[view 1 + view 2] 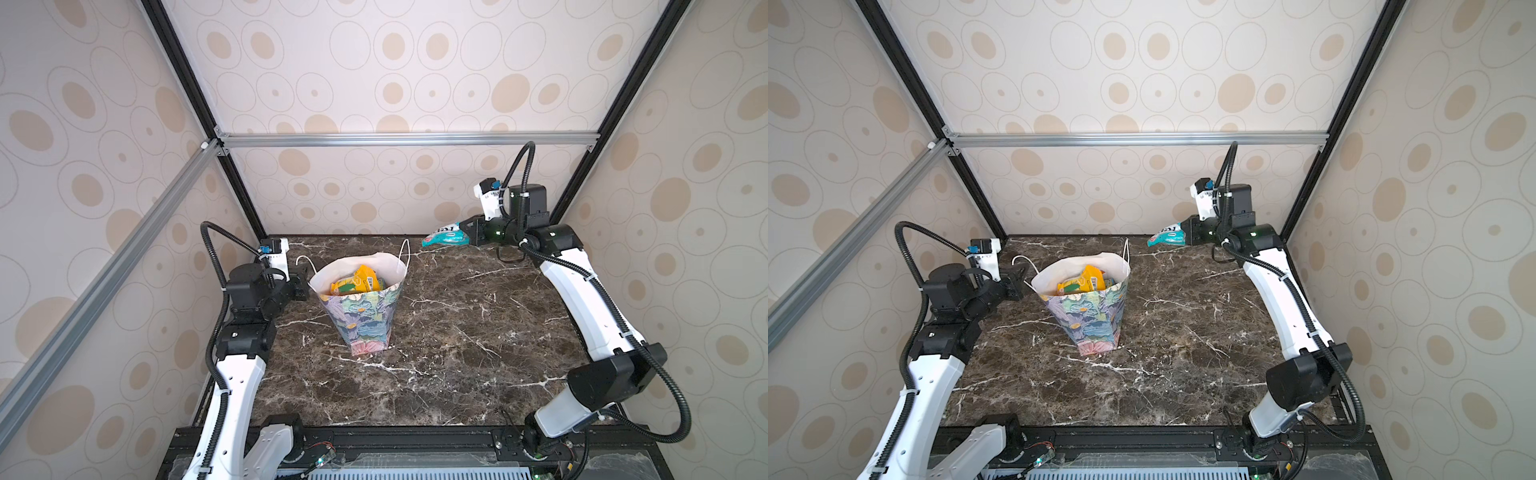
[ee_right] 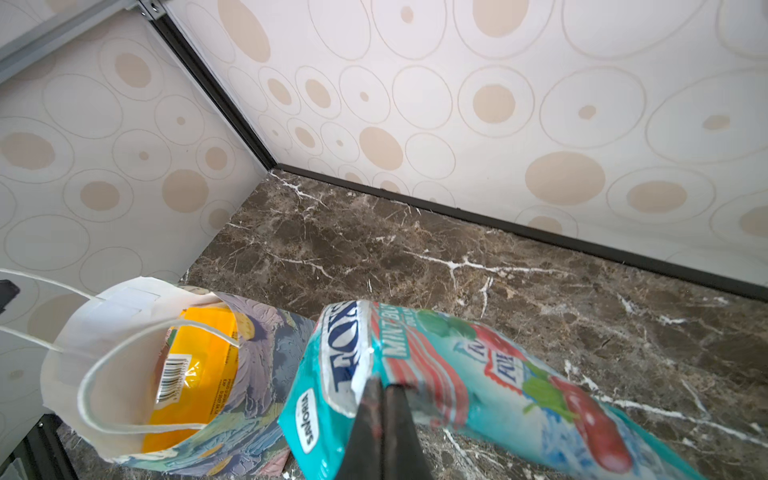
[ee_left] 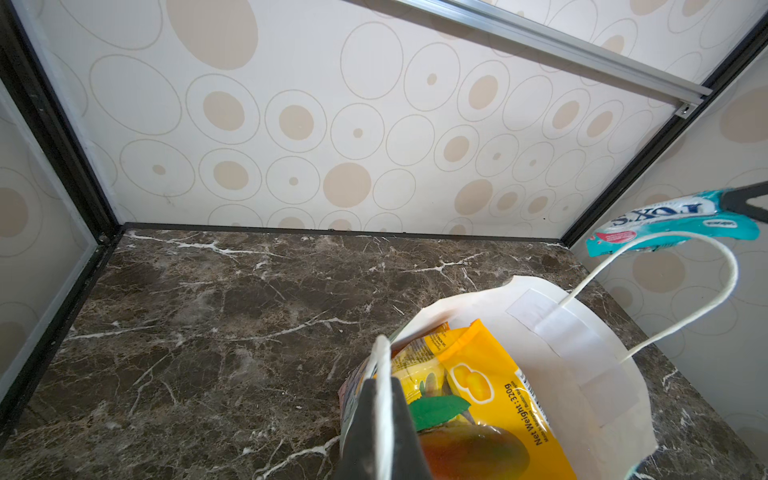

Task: Place the snacks into the paper bag
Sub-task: 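Carry the teal Fox's packet with the right gripper over the white bag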

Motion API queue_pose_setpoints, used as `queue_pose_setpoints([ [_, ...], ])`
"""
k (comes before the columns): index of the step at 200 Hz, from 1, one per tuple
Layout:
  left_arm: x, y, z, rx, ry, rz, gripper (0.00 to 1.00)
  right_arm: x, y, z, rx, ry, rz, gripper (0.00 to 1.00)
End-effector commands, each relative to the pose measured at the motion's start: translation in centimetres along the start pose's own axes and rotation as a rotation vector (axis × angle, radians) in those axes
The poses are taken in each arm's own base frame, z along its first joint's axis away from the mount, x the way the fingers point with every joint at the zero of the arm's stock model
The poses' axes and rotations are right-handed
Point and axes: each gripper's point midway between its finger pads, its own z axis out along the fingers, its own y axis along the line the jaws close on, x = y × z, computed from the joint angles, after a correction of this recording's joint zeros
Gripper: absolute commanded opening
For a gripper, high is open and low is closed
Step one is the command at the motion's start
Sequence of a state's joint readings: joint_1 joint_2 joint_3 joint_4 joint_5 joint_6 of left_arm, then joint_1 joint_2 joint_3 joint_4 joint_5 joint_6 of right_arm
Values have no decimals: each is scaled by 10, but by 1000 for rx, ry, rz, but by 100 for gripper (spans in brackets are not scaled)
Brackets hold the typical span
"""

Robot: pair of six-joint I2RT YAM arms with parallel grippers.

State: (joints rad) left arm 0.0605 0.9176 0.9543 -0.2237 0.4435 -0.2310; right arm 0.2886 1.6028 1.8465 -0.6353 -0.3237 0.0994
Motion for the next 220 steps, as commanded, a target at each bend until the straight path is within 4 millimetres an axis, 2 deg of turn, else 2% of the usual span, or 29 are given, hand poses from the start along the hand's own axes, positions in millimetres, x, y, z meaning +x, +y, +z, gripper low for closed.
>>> queue_pose_setpoints([
  [1, -28, -11, -10, 21, -86, 60, 0, -32, 19, -31, 21, -103, -60, 0],
  [86, -29, -13, -10, 36, -84, 61, 0, -79, 72, -60, 22, -213, -173, 0],
  [119, -28, -12, -8, 37, -81, 60, 0, -94, 95, -62, -8, -247, -206, 0],
  [127, -28, -12, -8, 37, -81, 60, 0, -92, 100, -57, -16, -239, -215, 0],
  [134, -28, -12, -8, 37, -81, 58, 0, -102, 108, -66, -27, -271, -228, 0],
  [188, -29, -19, -6, 74, -72, 60, 0, -109, 147, -67, -115, -299, -275, 0],
  [220, -30, -19, -6, 76, -71, 62, 0, -101, 180, -62, -193, -294, -306, 0],
])
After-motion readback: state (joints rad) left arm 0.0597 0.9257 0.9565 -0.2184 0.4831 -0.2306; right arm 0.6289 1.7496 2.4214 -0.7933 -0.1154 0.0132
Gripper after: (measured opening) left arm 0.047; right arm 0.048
